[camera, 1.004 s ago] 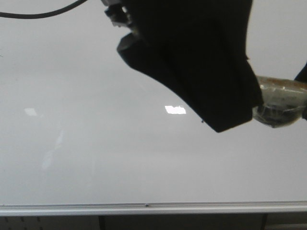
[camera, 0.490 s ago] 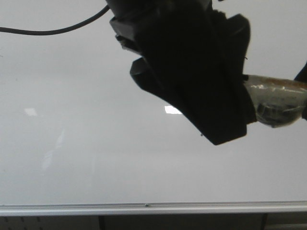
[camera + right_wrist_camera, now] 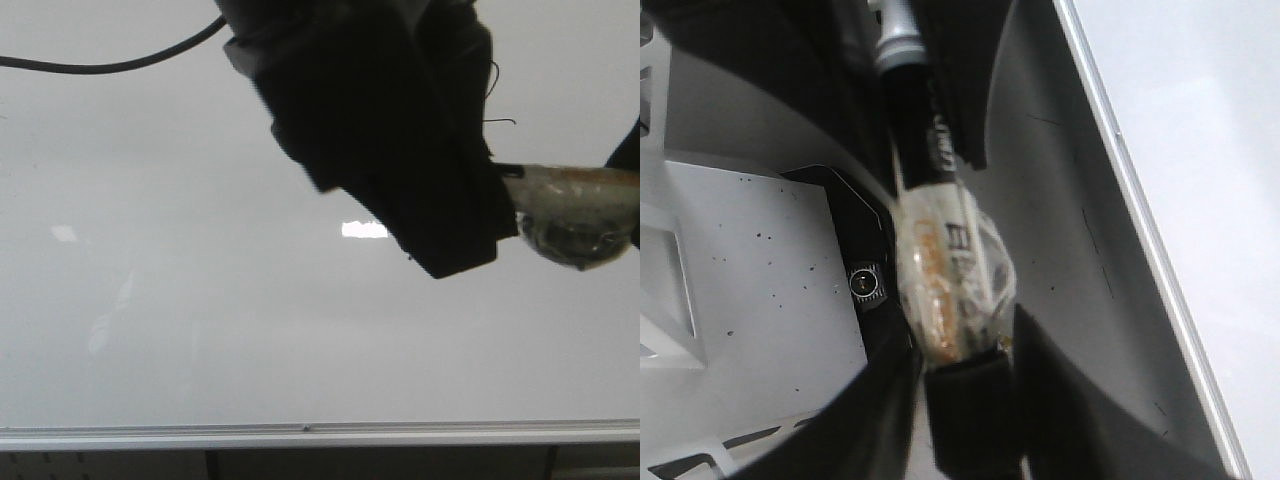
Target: Write number 2 on whiteboard
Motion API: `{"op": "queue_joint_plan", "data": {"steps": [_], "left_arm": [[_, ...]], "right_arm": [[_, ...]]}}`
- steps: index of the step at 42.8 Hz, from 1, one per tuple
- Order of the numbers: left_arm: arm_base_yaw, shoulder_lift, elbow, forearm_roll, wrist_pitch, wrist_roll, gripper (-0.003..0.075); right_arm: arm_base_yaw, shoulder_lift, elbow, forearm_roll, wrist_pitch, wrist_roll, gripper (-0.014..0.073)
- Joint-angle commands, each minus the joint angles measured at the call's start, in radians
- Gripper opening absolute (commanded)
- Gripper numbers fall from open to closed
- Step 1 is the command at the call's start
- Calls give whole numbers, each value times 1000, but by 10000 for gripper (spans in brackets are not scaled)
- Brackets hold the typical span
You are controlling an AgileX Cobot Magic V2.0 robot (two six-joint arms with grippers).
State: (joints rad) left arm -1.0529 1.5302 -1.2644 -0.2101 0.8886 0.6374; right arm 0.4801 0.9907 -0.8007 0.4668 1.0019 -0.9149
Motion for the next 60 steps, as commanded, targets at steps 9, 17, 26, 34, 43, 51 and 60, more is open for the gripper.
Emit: {"op": "queue_joint_plan", "data": {"steps": [9,17,26,34,43,51,60], "left_arm": [[-1,-49,-33,29,-17,-68,8],[-1,-94,-33,259,35,-279,8],[23,-198,-33,491,120,-588,8],[169,-320,-27,506,124,-757,8],[377,-481,29,506,105,-794,8],[574,-594,137,506,-17,-885,8],[747,-621,276,506,-218,-923,8]], "right_arm": [[-62,-46,-33,-5,-21,108,519],[-170,-136,-33,-146,-21,337,518],[-295,-232,-33,-256,-22,535,518],[-329,-244,-28,-257,-15,539,518],[-329,-244,-28,-257,-19,539,518],[-329,-244,-28,-257,-19,539,518],[-329,-244,-28,-257,-20,539,518]]}}
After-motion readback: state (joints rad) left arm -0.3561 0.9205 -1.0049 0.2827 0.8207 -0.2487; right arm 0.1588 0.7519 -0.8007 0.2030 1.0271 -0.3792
